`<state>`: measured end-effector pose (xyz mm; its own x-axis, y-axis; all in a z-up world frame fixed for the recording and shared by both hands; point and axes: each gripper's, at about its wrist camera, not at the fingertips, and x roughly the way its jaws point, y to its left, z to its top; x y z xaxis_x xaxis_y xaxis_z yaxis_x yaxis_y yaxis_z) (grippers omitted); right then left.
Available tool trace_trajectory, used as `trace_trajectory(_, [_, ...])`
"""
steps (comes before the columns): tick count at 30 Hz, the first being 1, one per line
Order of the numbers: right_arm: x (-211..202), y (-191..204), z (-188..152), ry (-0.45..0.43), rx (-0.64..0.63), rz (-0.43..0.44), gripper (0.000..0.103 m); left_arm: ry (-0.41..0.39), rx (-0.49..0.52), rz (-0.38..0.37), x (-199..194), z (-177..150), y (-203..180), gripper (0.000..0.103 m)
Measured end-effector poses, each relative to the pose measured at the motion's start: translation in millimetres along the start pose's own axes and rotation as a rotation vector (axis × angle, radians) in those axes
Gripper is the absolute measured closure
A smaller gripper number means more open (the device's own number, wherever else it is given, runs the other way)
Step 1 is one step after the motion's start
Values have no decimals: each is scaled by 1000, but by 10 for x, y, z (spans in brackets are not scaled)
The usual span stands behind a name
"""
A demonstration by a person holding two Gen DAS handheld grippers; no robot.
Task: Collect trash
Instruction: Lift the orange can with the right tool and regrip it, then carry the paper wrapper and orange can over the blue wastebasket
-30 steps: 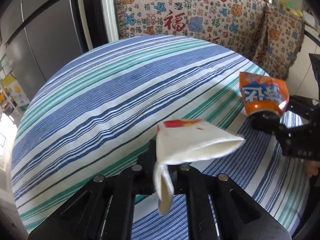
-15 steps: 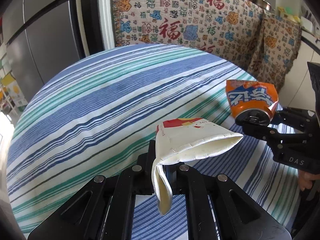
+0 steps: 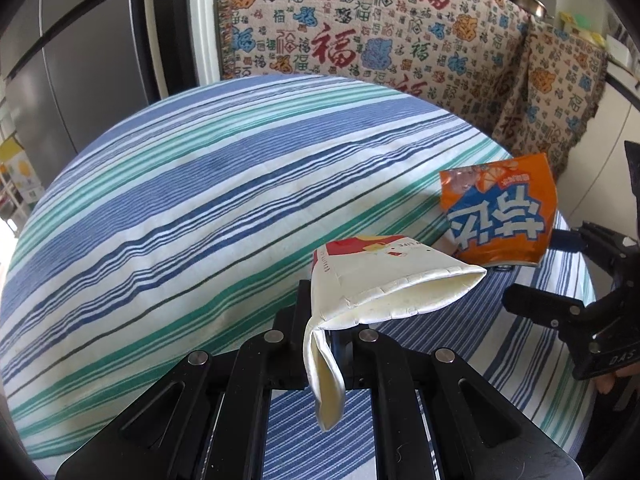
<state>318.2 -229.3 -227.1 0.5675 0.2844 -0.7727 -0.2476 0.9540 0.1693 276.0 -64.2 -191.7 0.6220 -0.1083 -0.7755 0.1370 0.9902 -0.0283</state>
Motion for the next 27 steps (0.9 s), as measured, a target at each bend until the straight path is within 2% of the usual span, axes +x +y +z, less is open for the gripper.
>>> trace_trajectory(3, [-24,55,59,-18,125,74,0,-3,-18,-8,-5,2,34,97])
trace_trajectory(5, [4,109,68,-38,203,74,0,-4,-18,-9,-7,-8,37,97])
trace_trajectory(7, [45,122,76,-41,229,50,0,-4,-20,-9,-5,-11,30,97])
trace_trajectory(8, [68,131,85,-63,243,13,0,-5,-21,-9,-4,-12,34,97])
trace_trajectory(9, [107,113,112,-93,246,-67,0,-5,-20,-8,-4,-16,33,97])
trace_trajectory(10, [101,92,107,-116,242,-84,2,-5,-21,-8,-5,-18,33,97])
trace_trajectory(11, [92,64,112,-125,243,-125,26,-5,-20,-9,-3,-15,38,97])
trace_trajectory(12, [86,35,118,-123,240,-135,36,-6,-20,-9,-2,-18,42,97])
trace_trajectory(14, [74,-1,120,-117,223,-114,37,-8,-22,-10,-4,-19,44,97])
trace_trajectory(21, [-92,45,25,-134,128,-143,37,-12,-21,-12,-18,-38,-23,97])
trace_trajectory(27, [-347,-72,10,-172,127,-160,37,-23,-30,-21,-34,-44,-103,97])
